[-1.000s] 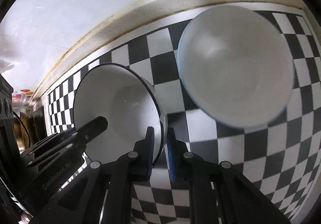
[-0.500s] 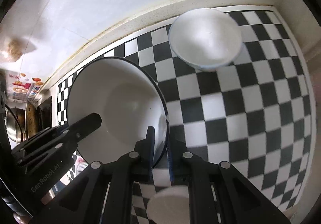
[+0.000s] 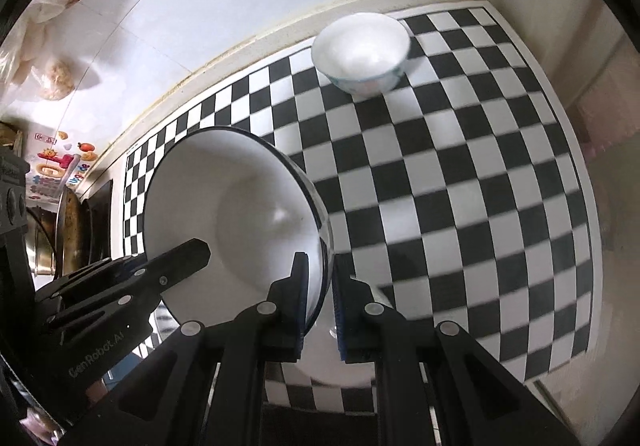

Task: Organize plates and bowls
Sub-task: 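Carry the nested white bowls with both grippers toward the blue-dot bowl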

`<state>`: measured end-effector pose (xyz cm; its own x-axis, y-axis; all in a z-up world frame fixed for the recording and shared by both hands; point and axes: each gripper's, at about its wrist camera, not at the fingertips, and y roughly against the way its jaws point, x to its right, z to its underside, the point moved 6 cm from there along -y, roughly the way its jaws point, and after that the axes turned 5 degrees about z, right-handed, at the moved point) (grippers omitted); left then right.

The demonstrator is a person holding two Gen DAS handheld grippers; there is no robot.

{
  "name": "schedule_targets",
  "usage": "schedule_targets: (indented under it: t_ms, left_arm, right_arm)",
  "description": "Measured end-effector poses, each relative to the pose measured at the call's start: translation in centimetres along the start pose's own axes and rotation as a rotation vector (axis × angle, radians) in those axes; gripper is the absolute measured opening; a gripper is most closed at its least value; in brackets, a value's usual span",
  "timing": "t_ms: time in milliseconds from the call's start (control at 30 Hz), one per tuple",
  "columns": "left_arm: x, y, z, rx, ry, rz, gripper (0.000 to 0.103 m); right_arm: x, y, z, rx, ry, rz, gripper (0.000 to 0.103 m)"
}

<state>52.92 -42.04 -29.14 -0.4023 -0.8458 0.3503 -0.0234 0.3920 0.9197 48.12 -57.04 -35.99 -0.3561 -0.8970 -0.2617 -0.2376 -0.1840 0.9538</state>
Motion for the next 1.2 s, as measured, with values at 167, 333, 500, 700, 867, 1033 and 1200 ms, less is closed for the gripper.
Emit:
schedule_targets:
  t_ms: [167,333,500,700,867,1033,1200]
  left_arm:
    - [0.6,-1.1,2.2,-0.049,-0.008,0.017,0.013]
    - [0.9,-3.4,4.2,-0.113,-0.02,0.008,0.013]
    - [1.0,-6.1,5.8,-0.178,-0.028,-0.013,0.013]
    - [1.4,-8.7,7.6,-0.245,-0.067,-0.045,0.013]
    - [1.6,-9.5,8.3,-0.255,-0.079,-0.055,0.013]
    - [1.4,-9.6,8.4,-0.256,-0.064,-0.052,0.012]
    - [1.0,-9.3,8.1,-0.26,-0.057,-0.054,0.011]
  right_arm:
    - [1.4,-0.6,2.7,-0.026,-0.021,0.003,0.013]
    - [3.0,-2.9,5.5,-0.084,-0.056,0.002,0.013]
    - [4.6,-5.1,7.4,-0.135,-0.074,0.021,0.013]
    - [6.2,-6.2,8.3,-0.156,-0.084,0.041,0.013]
    - [6.5,-6.7,8.5,-0.165,-0.074,0.058,0.013]
    - [6.3,-7.0,8.5,-0.194,-0.082,0.054,0.013]
    - [6.1,-6.9,8.7,-0.21,-0.093,0.043,0.014]
